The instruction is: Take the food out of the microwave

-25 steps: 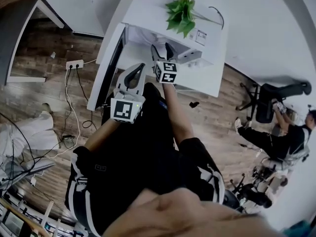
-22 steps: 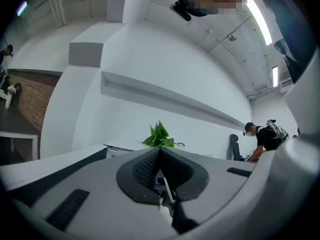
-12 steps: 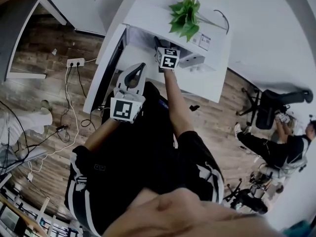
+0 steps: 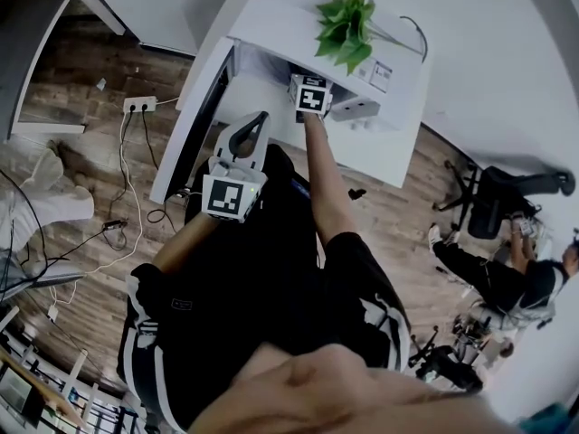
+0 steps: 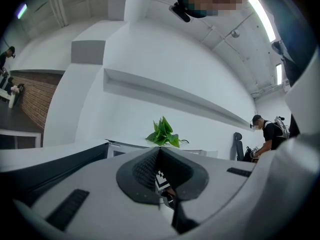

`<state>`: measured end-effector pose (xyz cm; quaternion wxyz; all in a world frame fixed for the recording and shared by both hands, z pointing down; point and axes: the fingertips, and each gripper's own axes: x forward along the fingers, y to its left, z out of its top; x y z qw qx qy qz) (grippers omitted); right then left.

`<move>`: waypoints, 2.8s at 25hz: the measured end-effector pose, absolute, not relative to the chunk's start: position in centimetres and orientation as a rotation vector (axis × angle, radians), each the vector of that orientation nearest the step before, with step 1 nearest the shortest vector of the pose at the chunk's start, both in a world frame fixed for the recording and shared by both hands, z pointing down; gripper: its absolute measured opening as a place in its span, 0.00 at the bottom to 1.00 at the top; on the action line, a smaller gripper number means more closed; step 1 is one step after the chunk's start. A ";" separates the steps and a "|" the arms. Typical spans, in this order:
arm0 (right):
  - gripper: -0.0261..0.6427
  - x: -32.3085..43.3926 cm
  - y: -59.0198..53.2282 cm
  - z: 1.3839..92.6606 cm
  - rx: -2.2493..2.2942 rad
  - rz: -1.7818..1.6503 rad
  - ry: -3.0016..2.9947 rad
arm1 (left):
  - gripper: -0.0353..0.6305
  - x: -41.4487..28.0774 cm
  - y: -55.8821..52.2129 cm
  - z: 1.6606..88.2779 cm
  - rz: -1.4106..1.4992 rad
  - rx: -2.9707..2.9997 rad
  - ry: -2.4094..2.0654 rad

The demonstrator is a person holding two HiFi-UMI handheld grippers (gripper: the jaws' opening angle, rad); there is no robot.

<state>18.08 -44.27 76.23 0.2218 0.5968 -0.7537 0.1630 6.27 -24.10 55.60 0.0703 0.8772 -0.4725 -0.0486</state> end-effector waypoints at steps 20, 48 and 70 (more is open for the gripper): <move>0.46 17.9 -42.0 77.4 1.528 0.408 -2.001 | 0.10 6.6 -24.8 56.0 -0.149 2.635 -1.385; 0.46 18.4 -37.1 75.3 1.556 0.580 -2.004 | 0.10 6.3 -25.6 51.2 0.020 2.530 -1.377; 0.46 18.0 -32.3 72.6 1.581 0.659 -1.990 | 0.10 4.6 -25.0 48.5 0.063 2.518 -1.383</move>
